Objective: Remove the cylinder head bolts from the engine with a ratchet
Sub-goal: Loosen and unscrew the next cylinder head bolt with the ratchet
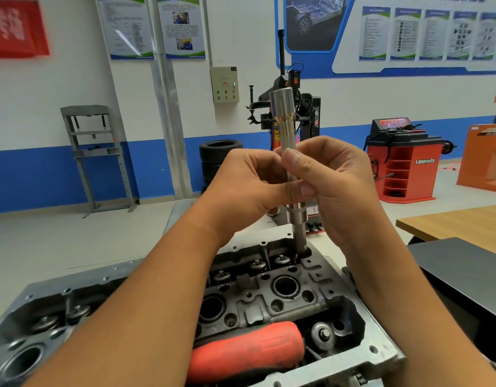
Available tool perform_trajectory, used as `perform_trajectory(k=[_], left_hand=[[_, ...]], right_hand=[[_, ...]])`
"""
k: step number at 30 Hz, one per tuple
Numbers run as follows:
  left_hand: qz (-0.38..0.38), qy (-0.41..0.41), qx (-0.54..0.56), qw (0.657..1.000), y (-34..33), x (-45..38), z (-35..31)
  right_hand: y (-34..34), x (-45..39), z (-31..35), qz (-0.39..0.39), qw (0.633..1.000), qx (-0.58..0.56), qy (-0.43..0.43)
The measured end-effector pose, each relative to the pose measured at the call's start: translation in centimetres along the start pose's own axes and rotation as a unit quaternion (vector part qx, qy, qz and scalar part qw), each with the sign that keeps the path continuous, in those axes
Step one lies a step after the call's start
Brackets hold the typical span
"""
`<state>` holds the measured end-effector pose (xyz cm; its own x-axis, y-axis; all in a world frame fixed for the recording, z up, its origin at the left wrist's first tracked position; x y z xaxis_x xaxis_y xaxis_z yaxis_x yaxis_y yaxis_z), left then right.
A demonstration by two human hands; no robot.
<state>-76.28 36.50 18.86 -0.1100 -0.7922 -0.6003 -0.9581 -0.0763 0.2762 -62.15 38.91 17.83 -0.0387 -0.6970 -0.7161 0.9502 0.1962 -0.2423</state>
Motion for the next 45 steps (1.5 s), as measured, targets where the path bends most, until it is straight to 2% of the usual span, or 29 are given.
perform_trajectory(k=[6,12,16,18,21,25,31,35,39,45], left_hand=[[0.079,0.04,-0.006,0.996,-0.8,0.1,0.6],[0.056,0.01,-0.027,0.998,-0.7,0.1,0.4],[0.083,0.042,0.034,0.995,-1.0,0.3,0.4],[0.069,0.049,0.056,0.995,-0.9,0.4,0.2],[0.041,0.03,0.026,0.998,-0.6,0.2,0.2],[0.01,0.0,0.018,1.0,-0.1,0.0,0.1],[0.094,0.064,0.068,0.991,-1.0,0.4,0.5],[0.053,0.039,0.021,0.998,-0.8,0.2,0.2],[0.02,0.029,-0.001,0.999,-0.1,0.0,0.4],[0.077,0.034,-0.004,0.996,-0.5,0.2,0.5]], right_hand=[[0.0,0.0,-0.1,-0.005,1.0,-0.003,-0.013],[0.2,-0.1,0.0,-0.013,0.999,-0.037,-0.014],[0.1,-0.1,-0.1,0.008,0.999,-0.043,-0.02],[0.1,0.0,-0.1,0.02,0.998,-0.046,-0.026],[-0.1,0.1,0.0,0.028,0.998,-0.044,-0.041],[-0.1,0.2,0.2,0.003,0.999,-0.026,-0.021],[-0.1,0.1,0.2,-0.002,1.0,-0.004,-0.011],[-0.2,0.1,0.1,0.006,0.999,-0.031,-0.023],[-0.1,0.1,0.1,-0.01,1.0,0.01,0.02],[0.1,0.0,0.0,-0.001,1.0,-0.006,0.01]])
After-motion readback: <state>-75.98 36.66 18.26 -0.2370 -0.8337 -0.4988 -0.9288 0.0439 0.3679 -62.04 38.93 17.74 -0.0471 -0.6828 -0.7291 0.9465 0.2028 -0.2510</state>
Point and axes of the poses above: each hand's wrist, its own x-axis away from the middle knuckle, its own y-axis out of the back of the hand, z = x × y, the point moved 4 cm from there along -x, towards the middle knuckle, and after that the axes turned 8 degrees about -z, right-handed, at the moved point
